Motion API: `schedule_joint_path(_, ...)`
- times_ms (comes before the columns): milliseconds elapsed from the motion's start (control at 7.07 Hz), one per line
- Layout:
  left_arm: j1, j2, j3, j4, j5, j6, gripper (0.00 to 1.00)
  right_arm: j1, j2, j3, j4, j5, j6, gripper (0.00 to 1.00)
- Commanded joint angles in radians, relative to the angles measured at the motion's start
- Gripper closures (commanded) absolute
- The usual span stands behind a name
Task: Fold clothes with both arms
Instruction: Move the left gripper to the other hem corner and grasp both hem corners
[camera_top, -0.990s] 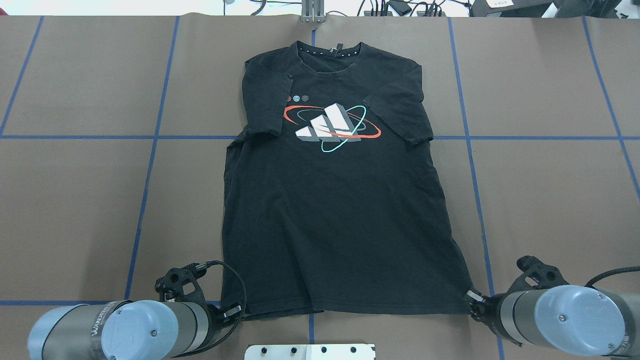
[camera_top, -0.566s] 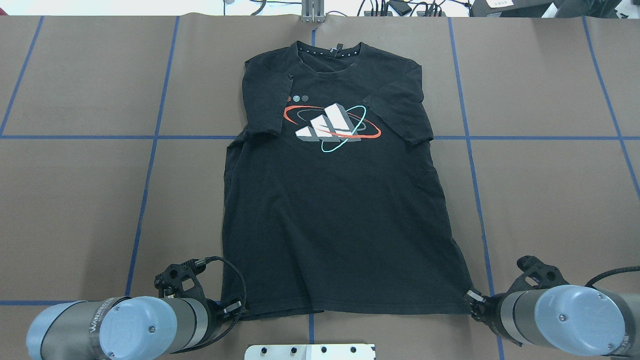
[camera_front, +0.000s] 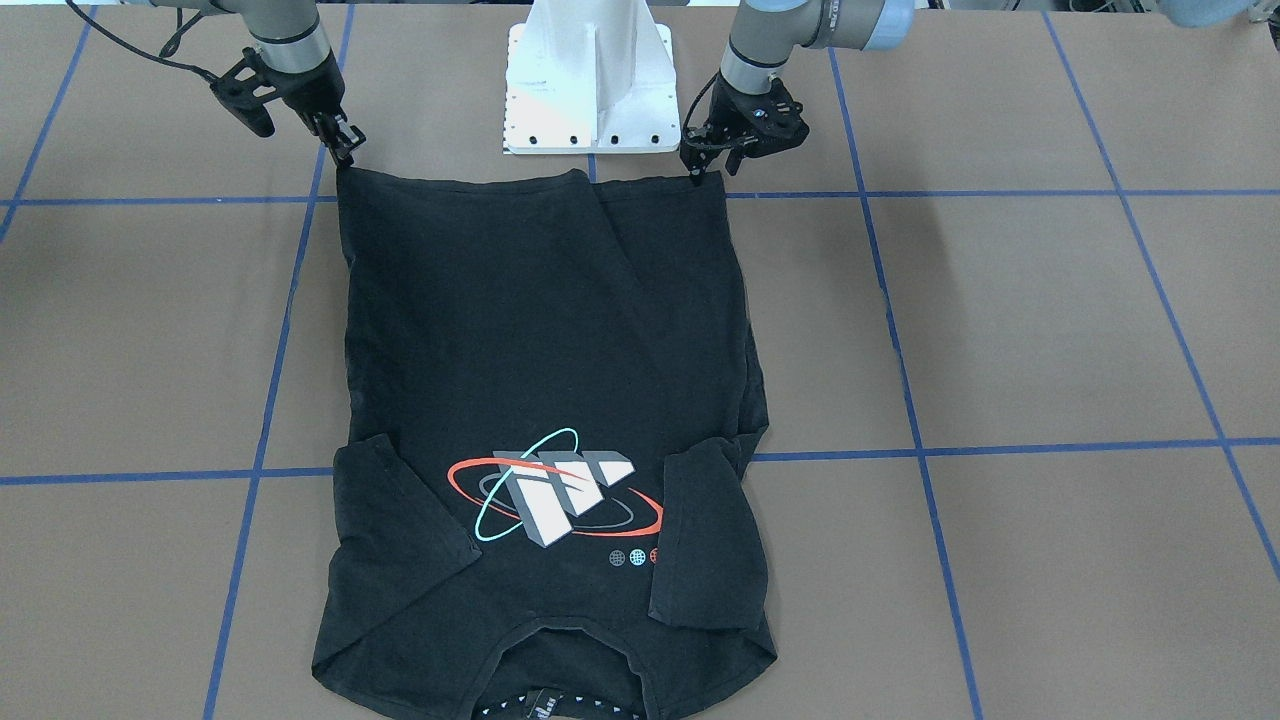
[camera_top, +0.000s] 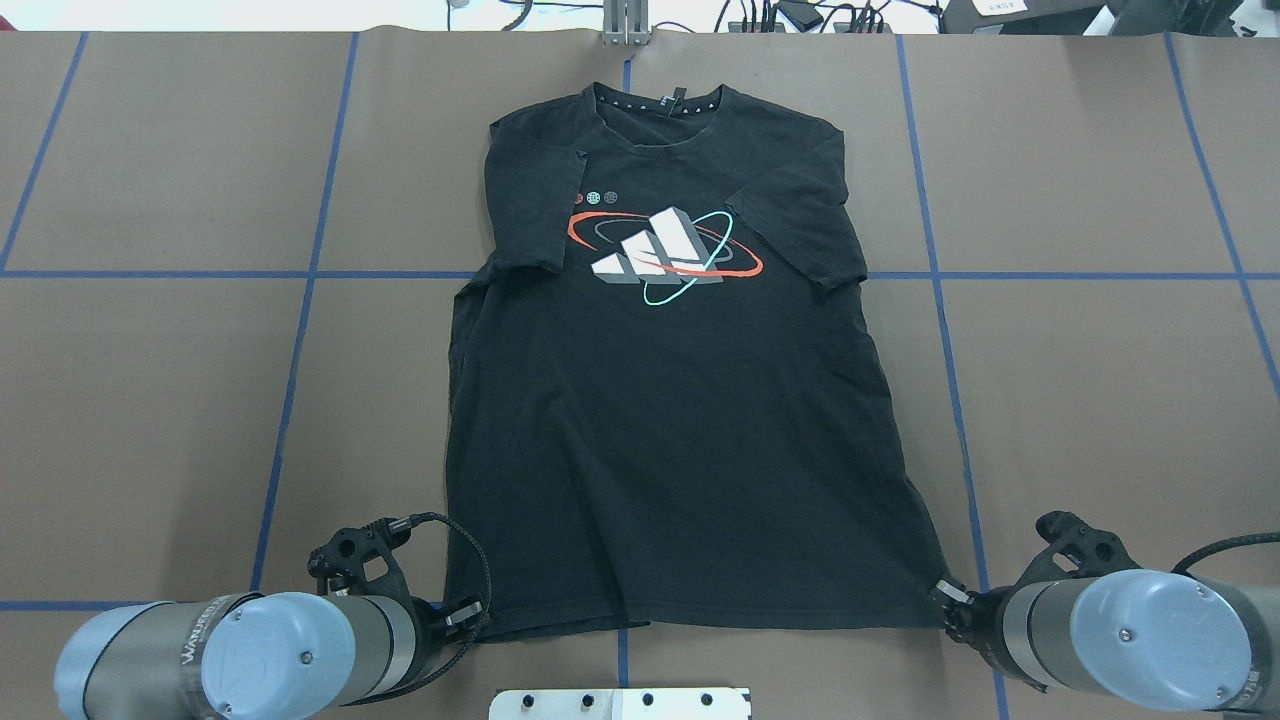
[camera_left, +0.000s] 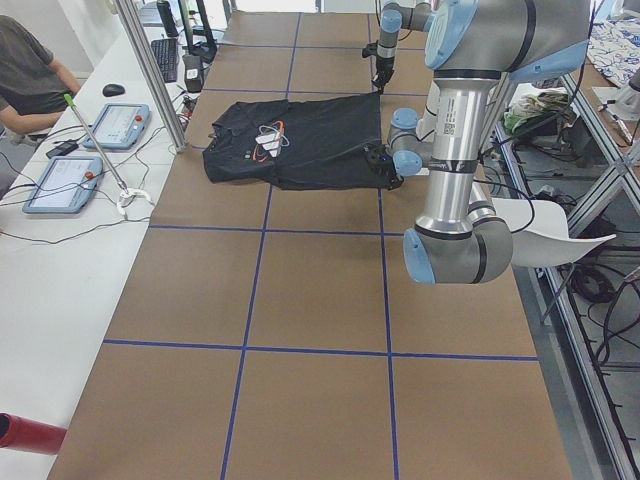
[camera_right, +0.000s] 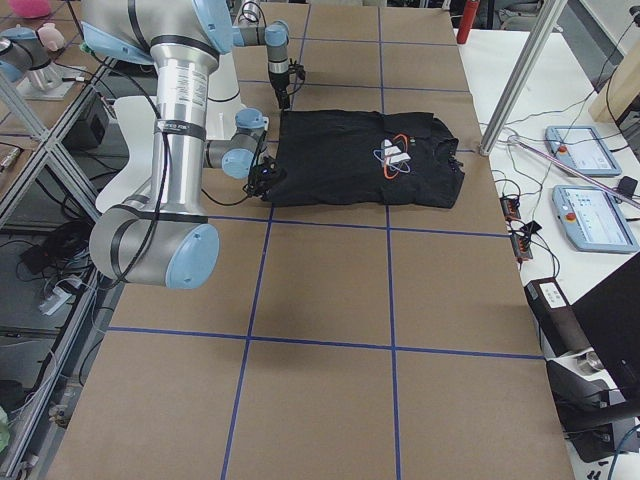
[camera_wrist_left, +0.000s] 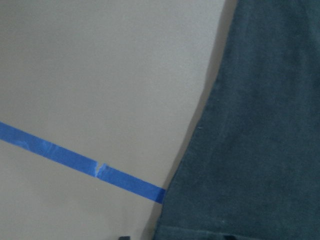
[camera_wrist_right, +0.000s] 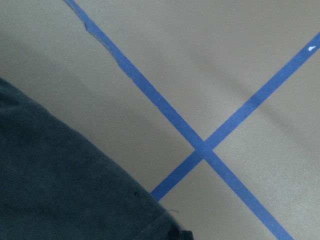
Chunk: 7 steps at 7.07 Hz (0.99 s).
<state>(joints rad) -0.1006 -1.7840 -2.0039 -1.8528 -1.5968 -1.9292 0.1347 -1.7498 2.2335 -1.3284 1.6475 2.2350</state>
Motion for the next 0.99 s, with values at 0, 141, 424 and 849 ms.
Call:
schedule_joint_path(0, 0.004, 0.0, 0.001, 0.001, -0.003, -0.002, 0.42, -0.001, 0.0, 0.0, 0.0, 0.0, 0.0, 1.0)
schedule_joint_path(141, 0.004, 0.0, 0.002, 0.001, -0.003, -0.002, 0.67, -0.001, 0.0, 0.0, 0.002, 0.0, 0.0, 1.0)
schedule_joint_path(424, 0.004, -0.001, -0.001, 0.001, -0.006, -0.002, 1.0, -0.001, 0.001, -0.002, 0.002, 0.0, 0.0, 1.0)
schedule_joint_path(849, -0.022, 0.055, -0.123, 0.018, -0.017, 0.015, 1.0, 0.0, 0.0, 0.003, 0.002, 0.002, 0.0, 1.0)
